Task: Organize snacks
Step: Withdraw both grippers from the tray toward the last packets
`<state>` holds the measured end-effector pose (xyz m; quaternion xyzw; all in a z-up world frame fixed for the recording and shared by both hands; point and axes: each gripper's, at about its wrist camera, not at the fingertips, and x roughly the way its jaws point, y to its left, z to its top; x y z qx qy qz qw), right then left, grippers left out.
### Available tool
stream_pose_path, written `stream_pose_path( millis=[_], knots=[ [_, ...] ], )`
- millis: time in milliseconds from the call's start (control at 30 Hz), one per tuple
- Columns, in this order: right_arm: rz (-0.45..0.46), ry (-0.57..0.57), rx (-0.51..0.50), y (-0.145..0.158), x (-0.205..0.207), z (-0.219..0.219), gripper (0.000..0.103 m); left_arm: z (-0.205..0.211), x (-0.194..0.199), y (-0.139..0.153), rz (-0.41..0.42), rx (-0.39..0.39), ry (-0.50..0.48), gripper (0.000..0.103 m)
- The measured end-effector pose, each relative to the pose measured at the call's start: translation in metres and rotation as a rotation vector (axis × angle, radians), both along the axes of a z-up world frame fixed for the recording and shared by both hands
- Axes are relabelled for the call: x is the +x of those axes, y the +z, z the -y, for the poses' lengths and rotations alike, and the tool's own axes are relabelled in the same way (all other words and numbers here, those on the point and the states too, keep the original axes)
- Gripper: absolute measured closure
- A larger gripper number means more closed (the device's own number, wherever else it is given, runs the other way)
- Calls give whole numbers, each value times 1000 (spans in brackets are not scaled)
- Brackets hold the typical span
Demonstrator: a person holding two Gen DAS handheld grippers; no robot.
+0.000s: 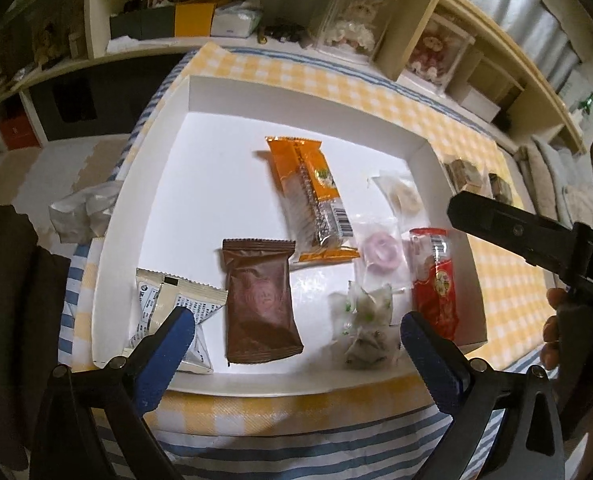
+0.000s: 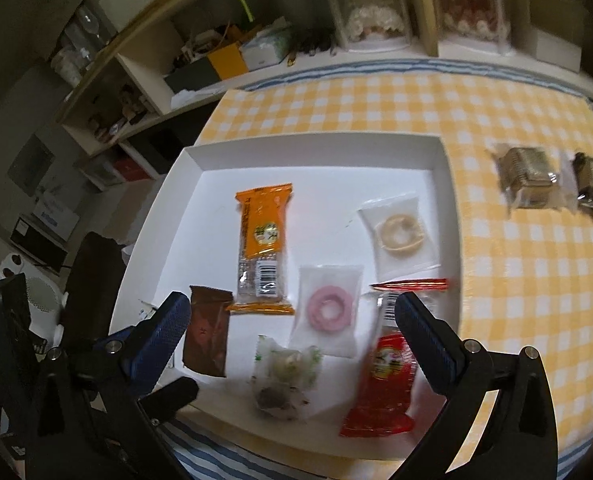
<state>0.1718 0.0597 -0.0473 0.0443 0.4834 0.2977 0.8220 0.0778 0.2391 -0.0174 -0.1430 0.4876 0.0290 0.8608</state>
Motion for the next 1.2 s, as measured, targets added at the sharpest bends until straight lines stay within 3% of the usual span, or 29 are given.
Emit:
stream_pose_path(
  millis=[800,1200],
  knots=[
    [115,-9,-49,19,-9,70,0,15,-12,33,128,13,10,0],
    [161,-20,-94,22,0,115,0,37,10,38,178,30,-13,0]
  ],
)
